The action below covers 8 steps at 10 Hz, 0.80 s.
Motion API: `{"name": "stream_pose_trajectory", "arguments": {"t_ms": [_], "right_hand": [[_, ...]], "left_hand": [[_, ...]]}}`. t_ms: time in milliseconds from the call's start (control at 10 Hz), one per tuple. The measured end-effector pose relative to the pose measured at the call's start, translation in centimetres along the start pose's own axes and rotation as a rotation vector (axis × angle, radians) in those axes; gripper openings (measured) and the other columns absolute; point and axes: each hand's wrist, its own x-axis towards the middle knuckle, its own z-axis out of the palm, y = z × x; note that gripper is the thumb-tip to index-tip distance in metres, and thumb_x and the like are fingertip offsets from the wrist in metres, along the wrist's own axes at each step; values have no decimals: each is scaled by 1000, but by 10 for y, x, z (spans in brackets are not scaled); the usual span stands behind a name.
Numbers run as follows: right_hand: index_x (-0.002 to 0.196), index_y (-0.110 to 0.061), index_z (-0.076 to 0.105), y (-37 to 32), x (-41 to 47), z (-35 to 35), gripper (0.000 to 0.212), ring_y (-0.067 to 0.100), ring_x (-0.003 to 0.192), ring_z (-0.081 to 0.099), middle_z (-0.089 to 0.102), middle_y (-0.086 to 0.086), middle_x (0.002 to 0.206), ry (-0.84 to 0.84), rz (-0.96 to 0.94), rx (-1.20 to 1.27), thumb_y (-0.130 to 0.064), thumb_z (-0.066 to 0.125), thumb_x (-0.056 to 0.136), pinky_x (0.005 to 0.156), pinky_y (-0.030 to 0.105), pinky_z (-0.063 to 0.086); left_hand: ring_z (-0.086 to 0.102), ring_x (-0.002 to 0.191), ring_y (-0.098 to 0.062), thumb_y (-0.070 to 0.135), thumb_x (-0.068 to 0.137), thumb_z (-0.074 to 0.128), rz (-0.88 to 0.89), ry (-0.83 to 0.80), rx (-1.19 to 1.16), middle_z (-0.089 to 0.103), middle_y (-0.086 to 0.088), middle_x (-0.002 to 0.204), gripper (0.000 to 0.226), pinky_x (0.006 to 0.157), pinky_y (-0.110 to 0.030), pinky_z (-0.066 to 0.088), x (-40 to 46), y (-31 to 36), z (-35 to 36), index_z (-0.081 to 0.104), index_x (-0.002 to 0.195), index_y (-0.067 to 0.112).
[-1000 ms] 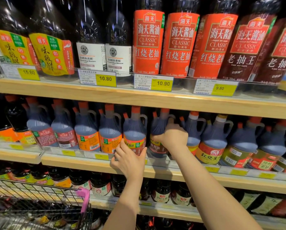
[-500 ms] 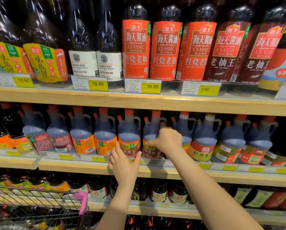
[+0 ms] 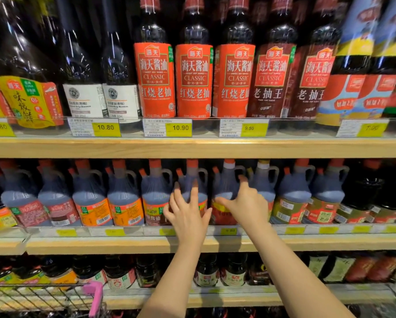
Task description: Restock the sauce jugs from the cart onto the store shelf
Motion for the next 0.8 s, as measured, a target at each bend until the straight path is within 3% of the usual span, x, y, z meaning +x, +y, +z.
{"name": "stream_pose_trajectory", "arguments": {"t_ms": [200, 300, 500, 600, 700, 800], "right_hand": [[104, -5, 52, -4, 7, 9, 63, 33, 94, 65, 67, 13, 101, -48, 31, 13, -55, 71, 71, 70, 37, 49], [104, -6, 52, -2, 7, 12, 62, 33, 92, 65, 68, 12, 98, -19, 27, 27, -53, 72, 70, 67, 37, 49], [111, -6, 50, -2, 6, 14, 65, 34, 90, 66, 69, 12, 96, -42, 23, 68, -52, 73, 70, 65, 37, 50], [133, -8, 39, 0, 0, 6, 82, 32, 92, 66, 70, 12, 97, -117, 13, 172, -50, 72, 71, 68, 37, 53], [142, -11, 29, 2, -15, -16, 81, 28, 89, 66, 69, 11, 96, -134, -12, 240, -42, 69, 78, 68, 35, 52], [142, -16, 31, 4, -32, -40, 71, 21, 84, 63, 67, 4, 88, -202, -28, 221, -39, 64, 83, 67, 33, 51]], "left_hand": [[55, 112, -39, 43, 60, 81, 10, 20, 6, 51, -24, 130, 78, 80, -48, 45, -4, -2, 8, 44, 126, 26], [53, 113, -38, 42, 63, 79, 15, 24, -8, 49, -23, 132, 76, 79, -47, 45, -5, -4, 10, 43, 128, 26], [49, 118, -37, 38, 67, 77, 3, -1, -48, 46, -21, 136, 73, 81, -46, 42, -8, -5, 11, 42, 130, 27], [46, 121, -36, 44, 69, 74, 1, -35, -82, 43, -19, 139, 74, 85, -48, 41, -10, -8, -3, 40, 133, 28], [46, 121, -32, 47, 72, 69, 50, -92, -135, 41, -15, 141, 75, 87, -48, 41, -18, -16, -29, 36, 137, 29], [48, 122, -28, 46, 79, 65, 72, -144, -226, 45, -9, 139, 67, 90, -47, 42, -22, -29, -56, 39, 136, 24]]}}
